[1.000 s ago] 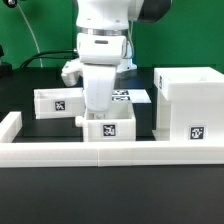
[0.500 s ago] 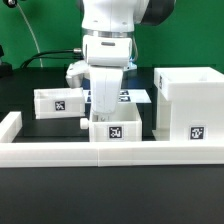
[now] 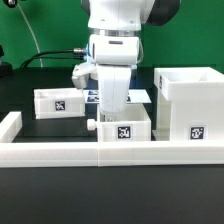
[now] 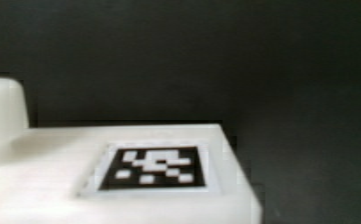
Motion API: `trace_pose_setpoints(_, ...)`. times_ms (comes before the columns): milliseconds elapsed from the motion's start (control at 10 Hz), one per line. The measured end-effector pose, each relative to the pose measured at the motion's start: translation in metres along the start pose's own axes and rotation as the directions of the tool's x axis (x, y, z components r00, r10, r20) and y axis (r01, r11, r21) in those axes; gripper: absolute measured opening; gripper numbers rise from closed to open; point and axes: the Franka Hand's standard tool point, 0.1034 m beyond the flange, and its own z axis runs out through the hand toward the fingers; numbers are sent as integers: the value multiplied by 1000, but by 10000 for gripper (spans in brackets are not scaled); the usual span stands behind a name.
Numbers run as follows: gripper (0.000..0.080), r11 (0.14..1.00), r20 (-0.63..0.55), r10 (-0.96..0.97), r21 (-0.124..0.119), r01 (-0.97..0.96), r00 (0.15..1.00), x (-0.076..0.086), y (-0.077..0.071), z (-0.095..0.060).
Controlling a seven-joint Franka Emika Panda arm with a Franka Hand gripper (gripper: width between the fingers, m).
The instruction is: Assemble drawer
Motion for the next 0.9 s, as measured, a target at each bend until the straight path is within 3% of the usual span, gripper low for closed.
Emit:
trace_pose_setpoints(400,42,1000,9,-6,1,6,1000,5,2,0)
trace_pose_setpoints(500,42,1000,13,-20,6,20,1000,10,3,0)
trace_pose_setpoints(600,42,999,17,-22,32,21,1000,10,2,-1)
trace_pose_setpoints(900,42,999,16,-19,33,19,1000,9,1,1)
